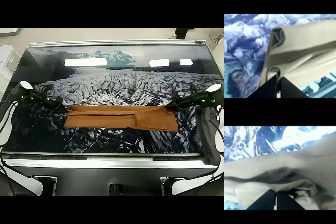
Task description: Fold the clothes and pants, and hang the long-sleeved shirts on hangers.
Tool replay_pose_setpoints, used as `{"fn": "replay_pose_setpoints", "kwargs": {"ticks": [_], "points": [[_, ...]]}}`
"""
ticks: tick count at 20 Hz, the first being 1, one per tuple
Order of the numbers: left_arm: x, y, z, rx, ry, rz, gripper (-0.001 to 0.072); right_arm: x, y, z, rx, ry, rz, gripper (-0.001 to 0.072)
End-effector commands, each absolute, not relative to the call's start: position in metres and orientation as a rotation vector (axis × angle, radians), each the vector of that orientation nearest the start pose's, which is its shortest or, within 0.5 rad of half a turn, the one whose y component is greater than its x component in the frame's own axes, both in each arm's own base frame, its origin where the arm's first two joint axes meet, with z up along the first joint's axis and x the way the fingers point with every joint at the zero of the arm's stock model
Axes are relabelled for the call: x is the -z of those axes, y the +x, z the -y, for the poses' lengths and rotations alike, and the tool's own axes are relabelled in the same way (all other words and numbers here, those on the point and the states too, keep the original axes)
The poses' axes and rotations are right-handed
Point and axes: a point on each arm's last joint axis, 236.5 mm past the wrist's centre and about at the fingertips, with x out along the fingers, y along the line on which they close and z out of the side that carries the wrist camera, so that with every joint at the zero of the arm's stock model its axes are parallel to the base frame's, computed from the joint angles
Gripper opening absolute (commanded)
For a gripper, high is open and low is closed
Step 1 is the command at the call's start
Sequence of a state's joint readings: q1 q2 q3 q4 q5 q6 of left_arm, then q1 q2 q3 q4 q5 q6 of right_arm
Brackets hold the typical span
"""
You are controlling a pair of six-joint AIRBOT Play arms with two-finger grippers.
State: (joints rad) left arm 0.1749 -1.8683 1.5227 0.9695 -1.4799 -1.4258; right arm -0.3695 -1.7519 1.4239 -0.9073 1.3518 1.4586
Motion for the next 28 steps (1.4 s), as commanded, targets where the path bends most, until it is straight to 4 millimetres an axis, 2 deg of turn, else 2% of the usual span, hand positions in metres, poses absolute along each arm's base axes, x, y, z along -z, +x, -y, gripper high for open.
{"fn": "replay_pose_setpoints", "kwargs": {"ticks": [1, 2, 3, 4, 5, 6, 7, 9, 10, 12, 13, 16, 20, 25, 26, 27, 28], "points": [[0.087, 0.425, 0.061, 0.348, -0.633, -1.64, 0.0023, 0.063, 0.436, 0.009, -0.18, 0.847, -1.455, 0.0038], [0.086, 0.426, 0.061, 0.349, -0.631, -1.638, 0.0034, 0.062, 0.433, 0.008, -0.182, 0.853, -1.467, 0.0038], [0.084, 0.426, 0.06, 0.351, -0.631, -1.637, 0.0129, 0.061, 0.431, 0.007, -0.187, 0.856, -1.478, 0.0046], [0.08, 0.424, 0.059, 0.36, -0.63, -1.647, 0.0342, 0.059, 0.428, 0.006, -0.188, 0.863, -1.488, 0.0111], [0.075, 0.421, 0.057, 0.371, -0.63, -1.659, 0.0536, 0.053, 0.426, 0.008, -0.194, 0.864, -1.493, 0.0234], [0.067, 0.419, 0.052, 0.381, -0.631, -1.669, 0.0611, 0.045, 0.423, 0.014, -0.204, 0.854, -1.498, 0.0466], [0.057, 0.416, 0.044, 0.389, -0.636, -1.677, 0.0613, 0.038, 0.418, 0.025, -0.205, 0.836, -1.511, 0.0622], [0.038, 0.412, 0.02, 0.356, -0.64, -1.67, 0.0614, 0.032, 0.4, 0.057, -0.16, 0.867, -1.539, 0.0701], [0.03, 0.412, 0.009, 0.328, -0.642, -1.65, 0.0614, 0.035, 0.388, 0.075, -0.112, 0.903, -1.557, 0.0709], [0.009, 0.412, -0.006, 0.299, -0.651, -1.593, 0.0614, 0.05, 0.368, 0.101, -0.02, 0.921, -1.592, 0.0713], [-0.002, 0.412, -0.007, 0.296, -0.64, -1.566, 0.0614, 0.058, 0.364, 0.103, -0.006, 0.918, -1.601, 0.0716], [-0.032, 0.411, 0.003, 0.317, -0.591, -1.507, 0.0613, 0.081, 0.367, 0.088, -0.074, 0.96, -1.58, 0.0717], [-0.06, 0.407, 0.039, 0.384, -0.498, -1.467, 0.0614, 0.088, 0.383, 0.06, -0.213, 1.093, -1.548, 0.0717], [-0.07, 0.398, 0.097, 0.507, -0.405, -1.478, 0.0614, 0.097, 0.395, 0.021, -0.302, 0.996, -1.569, 0.0711], [-0.07, 0.397, 0.108, 0.527, -0.386, -1.479, 0.0614, 0.098, 0.398, 0.013, -0.307, 0.978, -1.571, 0.0672], [-0.07, 0.396, 0.12, 0.547, -0.366, -1.476, 0.0613, 0.097, 0.399, 0.006, -0.322, 0.963, -1.579, 0.045], [-0.07, 0.398, 0.133, 0.562, -0.347, -1.459, 0.0612, 0.094, 0.399, 0.002, -0.32, 0.964, -1.586, 0.0184]]}}
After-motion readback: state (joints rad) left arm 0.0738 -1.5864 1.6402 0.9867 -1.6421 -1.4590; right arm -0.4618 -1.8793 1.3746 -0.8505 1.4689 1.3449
